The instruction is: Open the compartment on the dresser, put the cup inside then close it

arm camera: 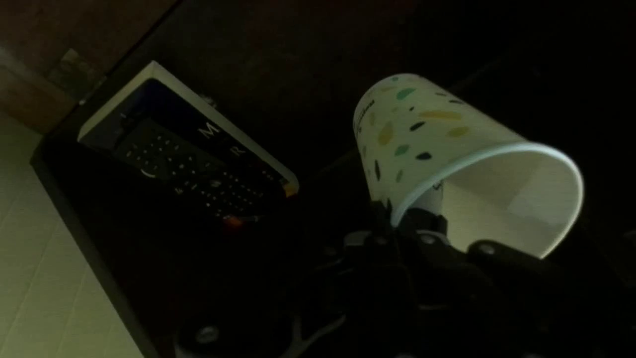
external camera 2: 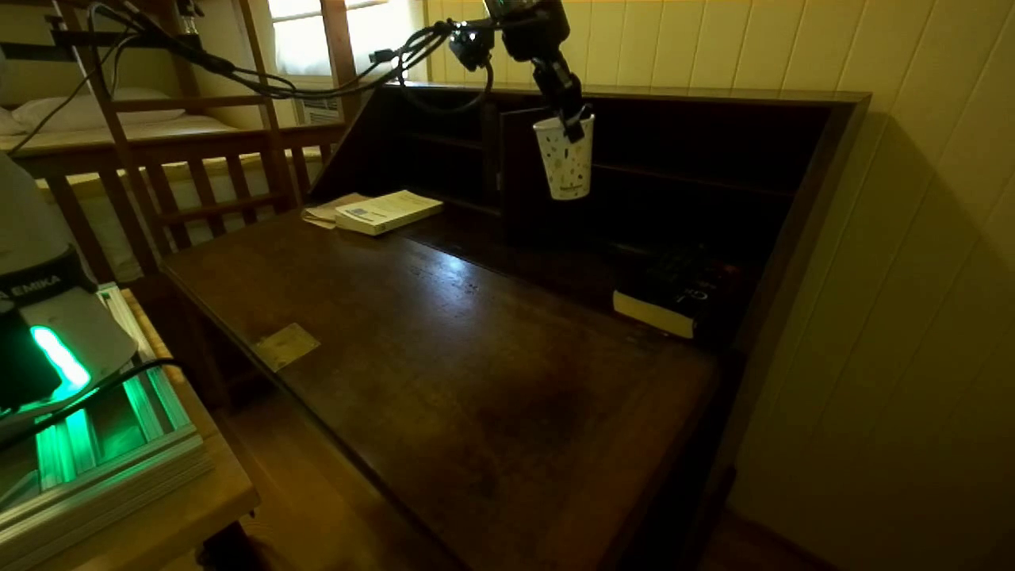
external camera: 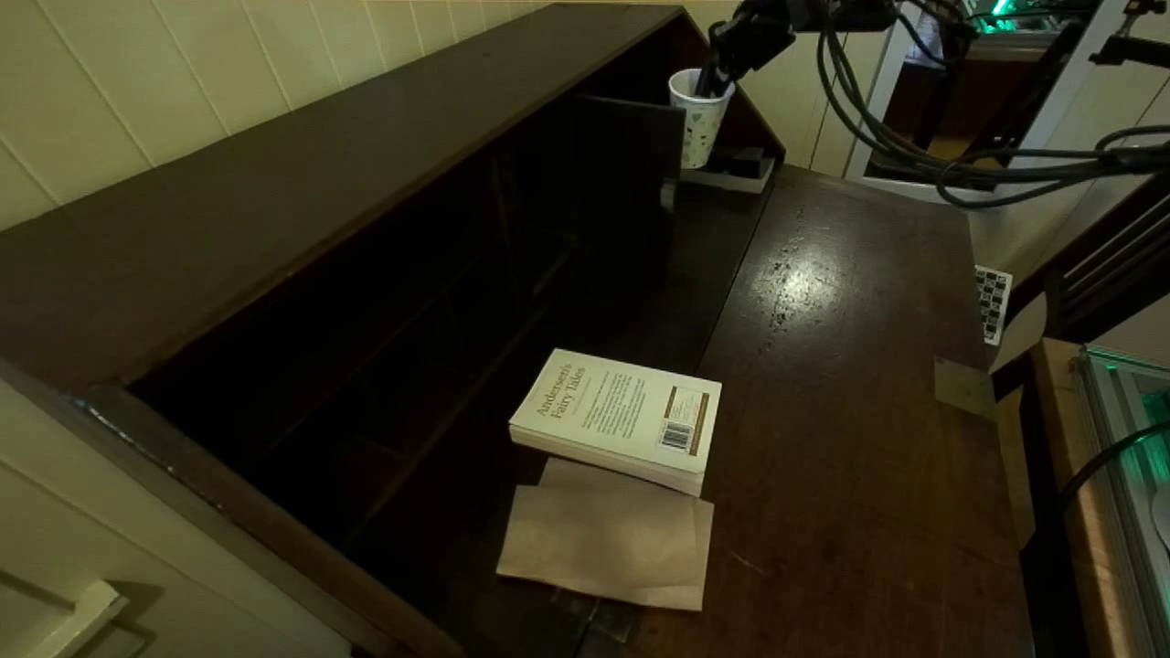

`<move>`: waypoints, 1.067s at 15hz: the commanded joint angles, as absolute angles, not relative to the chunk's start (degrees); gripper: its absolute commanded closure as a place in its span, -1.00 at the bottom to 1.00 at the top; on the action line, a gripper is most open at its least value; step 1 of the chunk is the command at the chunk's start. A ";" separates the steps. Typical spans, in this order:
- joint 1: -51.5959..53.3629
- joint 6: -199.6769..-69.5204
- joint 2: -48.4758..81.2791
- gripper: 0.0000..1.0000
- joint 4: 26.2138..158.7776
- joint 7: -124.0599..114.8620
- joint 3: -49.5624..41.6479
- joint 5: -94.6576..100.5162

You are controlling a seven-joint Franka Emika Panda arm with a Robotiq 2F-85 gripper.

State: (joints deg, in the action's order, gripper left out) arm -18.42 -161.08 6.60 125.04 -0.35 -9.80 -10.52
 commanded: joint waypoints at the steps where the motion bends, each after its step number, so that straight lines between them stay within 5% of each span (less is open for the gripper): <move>1: -15.58 -159.56 -0.04 0.98 128.21 -2.57 -11.95 -3.69; 16: -10.27 -161.54 -14.10 0.98 131.46 -0.79 -7.40 1.23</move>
